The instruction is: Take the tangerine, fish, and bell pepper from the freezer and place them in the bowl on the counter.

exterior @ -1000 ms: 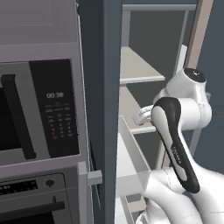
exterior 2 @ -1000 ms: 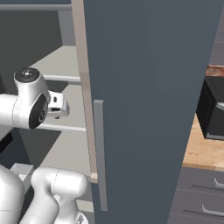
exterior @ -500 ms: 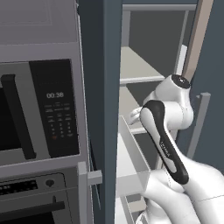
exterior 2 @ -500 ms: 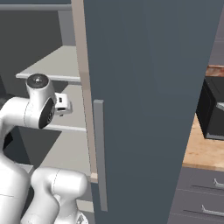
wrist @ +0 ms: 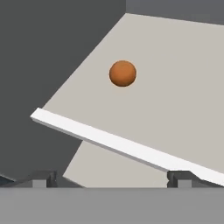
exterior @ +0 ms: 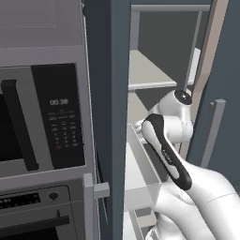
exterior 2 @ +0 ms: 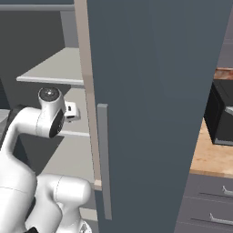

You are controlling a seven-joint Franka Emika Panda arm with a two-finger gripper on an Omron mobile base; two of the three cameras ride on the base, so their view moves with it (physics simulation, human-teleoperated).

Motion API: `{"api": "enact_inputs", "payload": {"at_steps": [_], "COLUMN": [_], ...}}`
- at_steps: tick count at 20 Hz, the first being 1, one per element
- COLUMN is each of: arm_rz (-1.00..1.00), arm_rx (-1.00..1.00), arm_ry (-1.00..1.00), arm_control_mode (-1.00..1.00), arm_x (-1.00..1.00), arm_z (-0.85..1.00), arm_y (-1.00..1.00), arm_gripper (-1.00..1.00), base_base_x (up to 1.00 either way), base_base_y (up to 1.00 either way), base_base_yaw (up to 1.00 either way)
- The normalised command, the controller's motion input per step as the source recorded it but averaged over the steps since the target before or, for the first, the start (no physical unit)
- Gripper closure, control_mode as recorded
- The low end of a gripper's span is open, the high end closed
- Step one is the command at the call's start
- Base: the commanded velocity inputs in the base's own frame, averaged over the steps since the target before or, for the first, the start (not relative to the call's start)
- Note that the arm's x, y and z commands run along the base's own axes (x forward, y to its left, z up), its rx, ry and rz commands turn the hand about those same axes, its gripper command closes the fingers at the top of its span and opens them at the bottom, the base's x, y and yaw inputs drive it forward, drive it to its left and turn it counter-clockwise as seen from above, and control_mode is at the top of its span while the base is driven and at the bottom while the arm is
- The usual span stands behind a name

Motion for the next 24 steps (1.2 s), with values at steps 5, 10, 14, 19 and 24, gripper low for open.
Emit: {"api": "enact_inputs", "payload": {"at_steps": [5, 10, 14, 19, 24], "arm_rz": [0.0, 0.0, 0.0, 0.0, 0.0], "arm_rx": [0.04, 0.01, 0.0, 0.0, 0.0], "arm_ry": [-0.04, -0.02, -0.04, -0.02, 0.0], "arm_control_mode": [-1.0, -1.0, -1.0, -1.0, -1.0], "arm_x": [0.41, 0.35, 0.43, 0.42, 0.26], "arm_z": [-0.3, -0.02, 0.0, 0.0, 0.0], "arm_y": [0.05, 0.1, 0.03, 0.0, 0.05], "arm_gripper": [-1.0, -1.0, -1.0, -1.0, -1.0], "base_base_x": [0.0, 0.0, 0.0, 0.0, 0.0], "base_base_y": [0.0, 0.0, 0.0, 0.0, 0.0], "base_base_yaw": [0.0, 0.0, 0.0, 0.0, 0.0]}}
